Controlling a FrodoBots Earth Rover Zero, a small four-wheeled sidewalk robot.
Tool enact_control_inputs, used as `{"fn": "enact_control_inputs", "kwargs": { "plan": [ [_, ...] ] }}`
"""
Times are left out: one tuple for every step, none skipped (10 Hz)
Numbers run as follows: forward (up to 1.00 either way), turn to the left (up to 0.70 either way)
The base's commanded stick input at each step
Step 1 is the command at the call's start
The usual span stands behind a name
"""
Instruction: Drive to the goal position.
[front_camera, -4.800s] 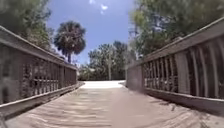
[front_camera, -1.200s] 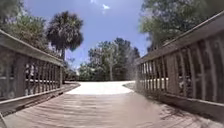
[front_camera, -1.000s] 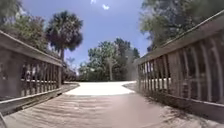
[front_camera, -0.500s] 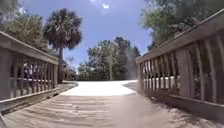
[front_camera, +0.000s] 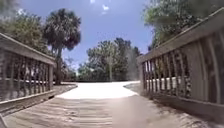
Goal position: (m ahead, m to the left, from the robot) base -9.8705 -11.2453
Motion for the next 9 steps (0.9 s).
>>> {"fn": "enact_control_inputs", "kwargs": {
  "plan": [
    [0.45,0.00],
    [0.45,0.00],
    [0.45,0.06],
    [0.45,0.27],
    [0.45,0.27],
    [0.45,0.27],
    [0.45,0.27],
    [0.45,0.26],
    [0.45,0.09]
  ]
}}
